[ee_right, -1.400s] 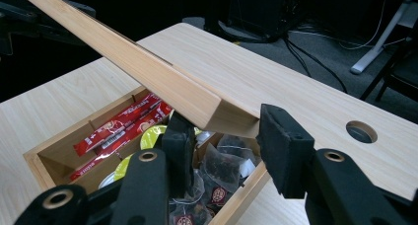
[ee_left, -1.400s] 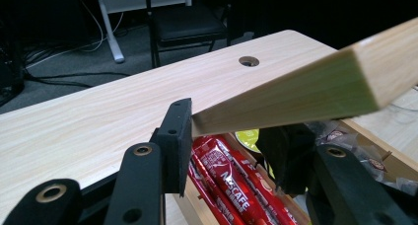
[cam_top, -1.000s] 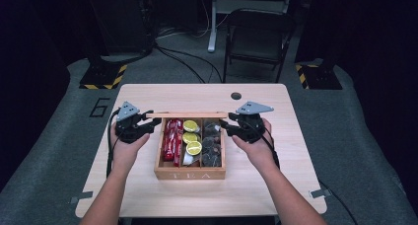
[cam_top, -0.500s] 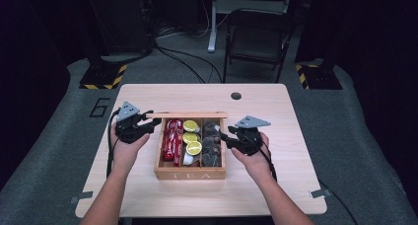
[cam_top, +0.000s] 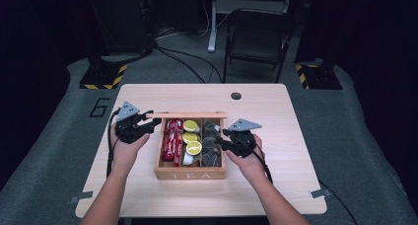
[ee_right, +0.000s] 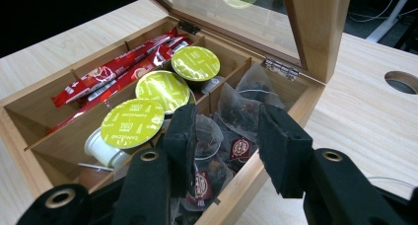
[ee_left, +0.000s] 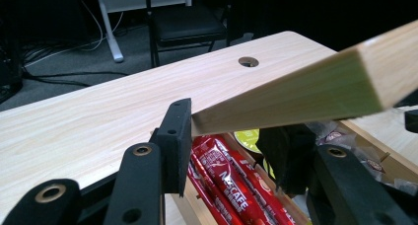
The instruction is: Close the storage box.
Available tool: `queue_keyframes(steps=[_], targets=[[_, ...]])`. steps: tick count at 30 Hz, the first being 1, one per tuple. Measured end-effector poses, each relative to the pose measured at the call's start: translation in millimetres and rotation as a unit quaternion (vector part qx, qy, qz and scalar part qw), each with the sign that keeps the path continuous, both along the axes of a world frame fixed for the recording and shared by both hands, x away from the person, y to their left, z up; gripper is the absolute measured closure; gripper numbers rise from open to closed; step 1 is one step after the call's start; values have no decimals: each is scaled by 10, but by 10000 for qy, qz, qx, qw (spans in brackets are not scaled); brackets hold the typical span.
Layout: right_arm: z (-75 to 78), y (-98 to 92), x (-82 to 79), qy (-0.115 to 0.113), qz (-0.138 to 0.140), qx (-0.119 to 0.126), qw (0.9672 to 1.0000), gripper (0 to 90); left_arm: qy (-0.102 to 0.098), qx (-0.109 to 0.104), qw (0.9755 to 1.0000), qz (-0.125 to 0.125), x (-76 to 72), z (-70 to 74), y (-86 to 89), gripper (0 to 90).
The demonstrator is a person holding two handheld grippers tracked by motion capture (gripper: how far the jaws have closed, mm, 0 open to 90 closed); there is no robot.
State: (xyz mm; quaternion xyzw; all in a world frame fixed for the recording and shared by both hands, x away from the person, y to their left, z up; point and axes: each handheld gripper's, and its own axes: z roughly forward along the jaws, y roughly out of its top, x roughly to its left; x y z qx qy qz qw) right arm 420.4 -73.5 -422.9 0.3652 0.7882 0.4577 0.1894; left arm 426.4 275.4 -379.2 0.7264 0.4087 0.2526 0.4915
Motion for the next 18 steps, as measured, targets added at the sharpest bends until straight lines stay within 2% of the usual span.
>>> queue_keyframes(steps=[5, 11, 18], targets=[[-56, 22, 39, 94, -73, 134, 9998, 589, 0, 4, 10000, 1, 1, 1, 0, 567], [-99, 48, 58, 56, -66, 64, 9999, 603, 8, 12, 10000, -3, 0, 2, 0, 567], [-191, 58, 104, 231, -119, 100, 9996, 605, 24, 34, 10000, -21, -3, 4, 1, 567]])
